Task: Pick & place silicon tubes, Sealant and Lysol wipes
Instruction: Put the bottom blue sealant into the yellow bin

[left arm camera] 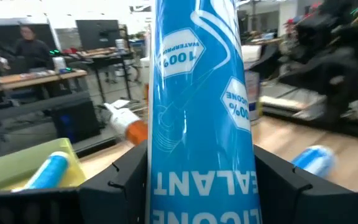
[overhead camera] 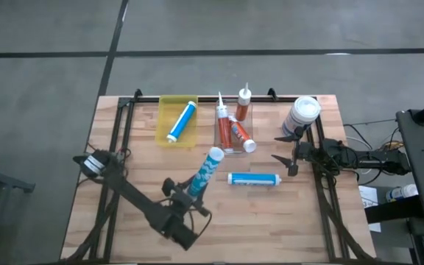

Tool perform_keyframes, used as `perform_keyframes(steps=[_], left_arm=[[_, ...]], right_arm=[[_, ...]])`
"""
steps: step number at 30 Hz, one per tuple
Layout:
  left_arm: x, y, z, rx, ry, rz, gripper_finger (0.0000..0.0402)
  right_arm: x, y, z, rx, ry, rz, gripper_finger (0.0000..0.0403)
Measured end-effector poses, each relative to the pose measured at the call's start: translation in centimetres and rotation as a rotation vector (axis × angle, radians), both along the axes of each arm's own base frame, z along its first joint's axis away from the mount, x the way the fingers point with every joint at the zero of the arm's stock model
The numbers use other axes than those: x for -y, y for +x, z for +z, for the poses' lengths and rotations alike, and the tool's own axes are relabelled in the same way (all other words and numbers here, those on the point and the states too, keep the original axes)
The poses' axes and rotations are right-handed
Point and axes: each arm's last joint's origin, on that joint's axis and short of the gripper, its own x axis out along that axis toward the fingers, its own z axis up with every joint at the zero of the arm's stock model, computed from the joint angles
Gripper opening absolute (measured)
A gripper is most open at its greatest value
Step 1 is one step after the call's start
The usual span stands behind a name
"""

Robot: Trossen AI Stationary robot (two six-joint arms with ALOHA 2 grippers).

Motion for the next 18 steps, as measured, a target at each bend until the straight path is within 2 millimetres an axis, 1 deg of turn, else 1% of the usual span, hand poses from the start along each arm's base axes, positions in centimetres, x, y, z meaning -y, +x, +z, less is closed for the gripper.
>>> perform_keyframes(steps=[4,6,13,18], left_arm=[[-1.5,-0.1,-1.6,-0.028,0.022,0.032,0.0209],[-2.1,-0.2,-2.0,-0.037,0.028,0.043,0.0209],[-4.3,0.0,-1.3,-0.074,0.053,0.099,0.0209],[-6.6,0.0,-1.2,-0.088,0.059,0.159,0.0209]], right_arm=[[0.0,0.0,0.0,0.000,0.000,0.000,0.0315],[0.0,0.0,0.0,0.000,0.000,0.000,0.0318],[0.0,0.0,0.0,0.000,0.000,0.000,0.0318],[0.0,0.0,0.0,0.000,0.000,0.000,0.0311]])
